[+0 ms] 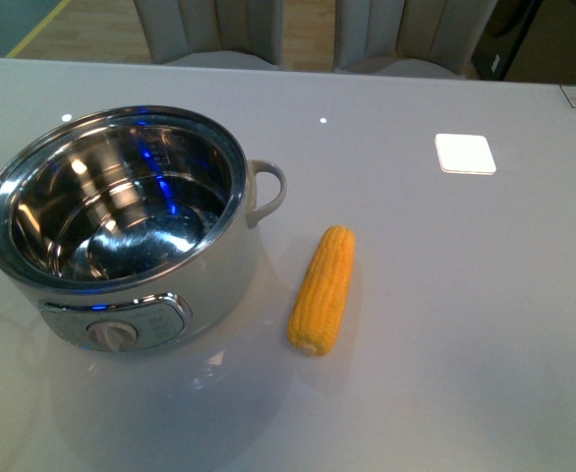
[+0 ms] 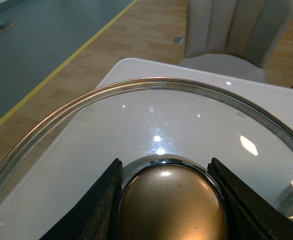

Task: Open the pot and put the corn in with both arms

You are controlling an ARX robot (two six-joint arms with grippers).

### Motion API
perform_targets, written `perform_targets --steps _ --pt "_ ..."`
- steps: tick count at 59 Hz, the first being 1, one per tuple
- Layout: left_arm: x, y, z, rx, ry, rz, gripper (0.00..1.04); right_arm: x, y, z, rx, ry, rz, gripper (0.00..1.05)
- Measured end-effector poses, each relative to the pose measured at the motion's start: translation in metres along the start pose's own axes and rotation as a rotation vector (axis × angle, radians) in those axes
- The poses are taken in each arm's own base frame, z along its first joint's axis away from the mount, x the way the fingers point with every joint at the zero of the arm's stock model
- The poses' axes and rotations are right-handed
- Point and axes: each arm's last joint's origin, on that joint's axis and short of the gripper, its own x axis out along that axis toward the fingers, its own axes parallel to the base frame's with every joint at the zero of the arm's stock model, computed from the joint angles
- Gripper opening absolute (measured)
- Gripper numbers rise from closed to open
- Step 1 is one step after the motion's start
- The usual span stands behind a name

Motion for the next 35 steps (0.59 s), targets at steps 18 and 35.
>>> perform_targets --steps 18,35 --pt "0.013 0.036 -0.044 -0.037 0.075 0.083 0.45 0.000 0.000 0.000 0.000 0.000 0.000 0.96" --pt "0.025 0.055 -0.074 -0.055 0.105 0.155 0.45 0.000 0.000 0.000 0.000 0.000 0.000 0.96"
